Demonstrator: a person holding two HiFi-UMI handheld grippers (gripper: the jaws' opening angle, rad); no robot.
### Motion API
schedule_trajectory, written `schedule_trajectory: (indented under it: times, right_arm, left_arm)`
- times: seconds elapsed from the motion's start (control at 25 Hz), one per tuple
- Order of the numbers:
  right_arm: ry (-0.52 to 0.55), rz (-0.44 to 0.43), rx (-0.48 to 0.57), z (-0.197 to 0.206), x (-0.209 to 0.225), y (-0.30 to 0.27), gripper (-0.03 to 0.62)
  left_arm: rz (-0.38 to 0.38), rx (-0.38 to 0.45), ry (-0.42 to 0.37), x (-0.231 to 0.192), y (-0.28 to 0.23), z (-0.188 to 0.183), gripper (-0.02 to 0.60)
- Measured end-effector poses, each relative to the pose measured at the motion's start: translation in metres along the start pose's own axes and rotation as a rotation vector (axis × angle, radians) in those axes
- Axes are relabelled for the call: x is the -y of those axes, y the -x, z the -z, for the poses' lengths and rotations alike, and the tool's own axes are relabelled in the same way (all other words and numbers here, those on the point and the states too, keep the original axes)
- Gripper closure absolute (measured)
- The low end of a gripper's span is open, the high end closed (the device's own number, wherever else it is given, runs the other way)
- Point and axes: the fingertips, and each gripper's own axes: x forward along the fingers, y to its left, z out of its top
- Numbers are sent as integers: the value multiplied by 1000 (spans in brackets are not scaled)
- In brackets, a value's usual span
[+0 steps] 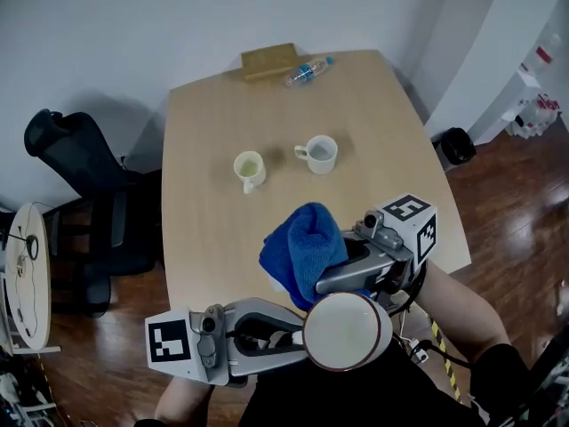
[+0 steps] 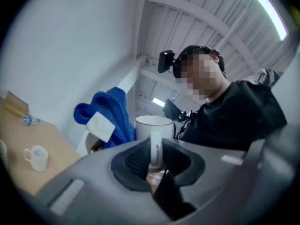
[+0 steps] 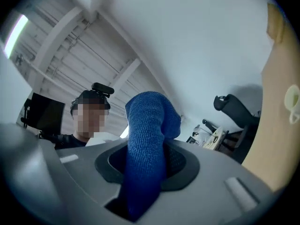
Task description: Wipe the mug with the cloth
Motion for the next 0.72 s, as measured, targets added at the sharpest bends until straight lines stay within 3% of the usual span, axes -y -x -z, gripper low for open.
schedule_trajectory:
  times: [0.12, 0.2, 0.32, 0.44, 0.56, 0.64, 0.72]
  right_arm:
    - [-67, -38, 9, 11, 2, -8, 461]
    - [-62, -11, 37, 10, 7, -4, 461]
    - [64, 177, 110, -12, 25, 18, 461]
    - [345, 526, 162, -51, 33, 56, 461]
    - [727, 869, 139, -86, 11, 79, 461]
    - [983, 967, 80, -94, -13, 63, 461]
    - [1176, 951, -9, -80, -31, 25, 461]
  left_arm:
    - [7, 26, 15, 2, -2, 0, 514]
    - [-17, 53, 29, -2, 0, 1, 514]
    - [-126, 114, 44, -18, 13, -2, 514]
    - [-308, 211, 41, -45, 32, -17, 514]
    - [-513, 261, 7, -74, 56, -27, 514]
    - [-612, 277, 8, -92, 68, -31, 515]
    - [-675, 299, 35, -104, 75, -33, 515]
